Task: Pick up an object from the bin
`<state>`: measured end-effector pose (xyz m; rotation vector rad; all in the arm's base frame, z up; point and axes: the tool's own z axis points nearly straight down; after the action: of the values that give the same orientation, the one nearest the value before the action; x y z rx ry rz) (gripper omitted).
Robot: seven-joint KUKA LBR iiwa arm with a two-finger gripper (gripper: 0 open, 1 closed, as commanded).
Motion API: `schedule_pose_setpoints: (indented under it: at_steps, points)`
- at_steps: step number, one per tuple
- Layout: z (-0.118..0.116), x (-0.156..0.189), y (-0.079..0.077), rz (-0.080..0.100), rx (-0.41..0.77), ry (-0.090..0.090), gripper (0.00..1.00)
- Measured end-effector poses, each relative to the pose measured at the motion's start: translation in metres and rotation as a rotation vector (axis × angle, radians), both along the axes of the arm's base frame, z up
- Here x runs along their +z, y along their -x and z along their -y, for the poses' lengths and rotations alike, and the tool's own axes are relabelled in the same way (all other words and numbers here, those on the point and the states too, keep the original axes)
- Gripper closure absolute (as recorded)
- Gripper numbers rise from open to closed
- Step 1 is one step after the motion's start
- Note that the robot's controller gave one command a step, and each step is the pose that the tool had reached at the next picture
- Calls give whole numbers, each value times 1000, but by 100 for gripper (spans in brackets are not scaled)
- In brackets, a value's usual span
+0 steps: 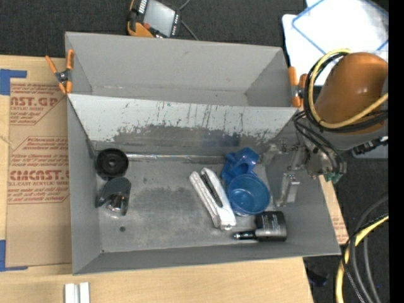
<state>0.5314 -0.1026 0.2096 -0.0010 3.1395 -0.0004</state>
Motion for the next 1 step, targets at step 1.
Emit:
schedule_pose_setpoints:
  at_steps: [1]
  points:
    - [0,0,0,0,0,0,0]
